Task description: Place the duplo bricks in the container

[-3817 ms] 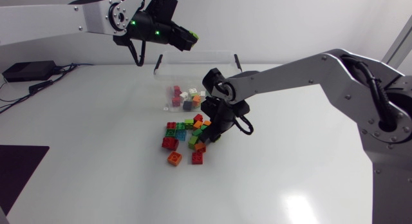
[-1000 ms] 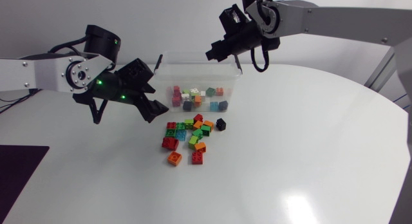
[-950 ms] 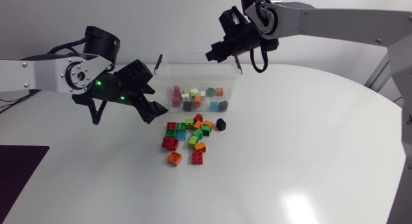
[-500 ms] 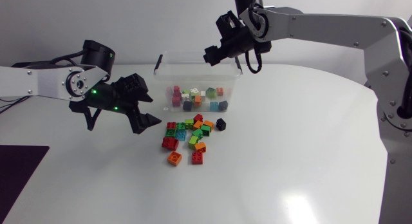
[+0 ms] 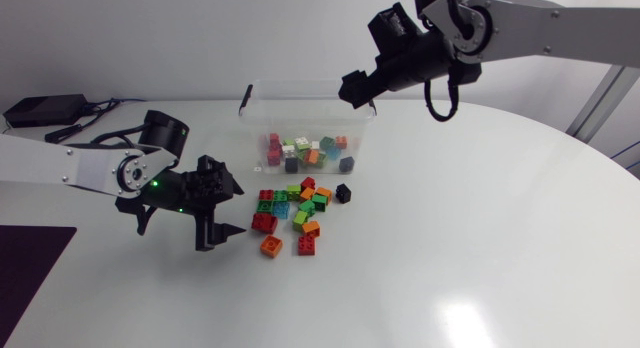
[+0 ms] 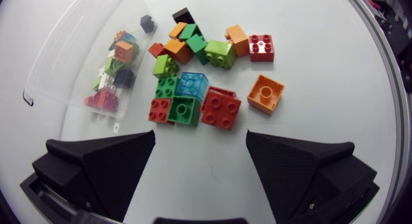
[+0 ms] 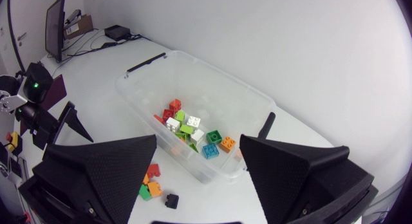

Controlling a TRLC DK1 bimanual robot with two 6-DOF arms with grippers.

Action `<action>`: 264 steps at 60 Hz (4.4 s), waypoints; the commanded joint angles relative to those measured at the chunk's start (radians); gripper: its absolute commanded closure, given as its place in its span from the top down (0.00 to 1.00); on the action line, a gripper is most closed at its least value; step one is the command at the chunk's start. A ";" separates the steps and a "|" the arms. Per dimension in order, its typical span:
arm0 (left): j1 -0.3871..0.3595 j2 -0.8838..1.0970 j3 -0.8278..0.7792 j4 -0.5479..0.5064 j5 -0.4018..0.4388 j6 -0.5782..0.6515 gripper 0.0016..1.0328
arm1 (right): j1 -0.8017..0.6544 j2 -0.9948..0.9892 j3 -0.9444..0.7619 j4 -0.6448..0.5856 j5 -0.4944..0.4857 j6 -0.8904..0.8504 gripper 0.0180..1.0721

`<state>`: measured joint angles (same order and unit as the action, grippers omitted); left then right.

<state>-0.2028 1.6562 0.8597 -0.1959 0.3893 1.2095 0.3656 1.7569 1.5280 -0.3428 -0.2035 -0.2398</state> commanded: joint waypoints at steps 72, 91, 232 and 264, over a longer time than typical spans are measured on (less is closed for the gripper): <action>-0.090 0.129 0.004 0.156 -0.018 0.107 0.75 | 0.173 -0.220 -0.631 0.071 -0.011 -0.167 0.86; -0.083 0.145 0.025 0.156 -0.015 0.108 0.53 | 0.217 -0.172 -0.594 0.028 -0.014 -0.253 0.86; 0.052 -0.157 0.200 0.171 0.168 -0.381 0.30 | 0.329 0.270 -0.201 -0.271 -0.057 -0.572 0.35; 0.032 0.142 0.486 0.259 0.105 -0.670 0.30 | 0.263 0.027 -0.258 -0.274 -0.126 -0.506 0.35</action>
<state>-0.1600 1.7439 1.2839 0.0448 0.5083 0.5995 0.6571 1.8160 1.2938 -0.6033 -0.3122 -0.7635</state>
